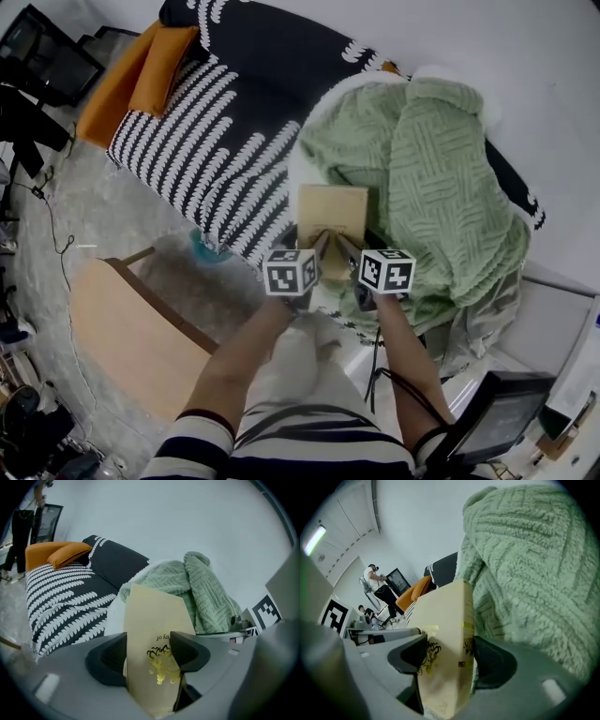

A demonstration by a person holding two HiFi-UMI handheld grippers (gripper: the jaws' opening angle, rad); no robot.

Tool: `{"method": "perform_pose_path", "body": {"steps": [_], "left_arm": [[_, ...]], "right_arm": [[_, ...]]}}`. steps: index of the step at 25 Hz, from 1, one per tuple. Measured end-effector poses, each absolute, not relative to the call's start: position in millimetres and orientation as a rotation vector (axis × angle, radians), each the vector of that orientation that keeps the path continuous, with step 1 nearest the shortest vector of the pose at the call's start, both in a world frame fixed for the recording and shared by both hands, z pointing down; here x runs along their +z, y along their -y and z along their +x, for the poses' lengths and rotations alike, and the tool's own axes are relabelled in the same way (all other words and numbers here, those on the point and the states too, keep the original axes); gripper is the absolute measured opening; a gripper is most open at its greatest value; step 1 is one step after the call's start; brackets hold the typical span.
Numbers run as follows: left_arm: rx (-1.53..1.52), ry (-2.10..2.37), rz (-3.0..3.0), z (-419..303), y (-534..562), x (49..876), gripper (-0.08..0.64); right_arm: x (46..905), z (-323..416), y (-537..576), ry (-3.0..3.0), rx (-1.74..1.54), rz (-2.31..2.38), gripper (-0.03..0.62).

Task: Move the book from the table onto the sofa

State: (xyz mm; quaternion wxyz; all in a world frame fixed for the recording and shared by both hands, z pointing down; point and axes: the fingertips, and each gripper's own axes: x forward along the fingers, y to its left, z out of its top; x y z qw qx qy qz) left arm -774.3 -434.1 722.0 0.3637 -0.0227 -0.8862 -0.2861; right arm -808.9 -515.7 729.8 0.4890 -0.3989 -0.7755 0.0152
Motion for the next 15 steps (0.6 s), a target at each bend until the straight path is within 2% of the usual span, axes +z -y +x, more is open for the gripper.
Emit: {"method": "perform_pose_path", "body": {"steps": [9, 15], "left_arm": [[-0.813, 2.246, -0.059, -807, 425, 736, 0.29], [-0.746, 2.253, -0.024, -827, 420, 740, 0.285]], "right_arm": [[737, -843, 508, 1.927, 0.015, -0.937, 0.309], [739, -861, 505, 1.978, -0.029, -0.917, 0.307]]}}
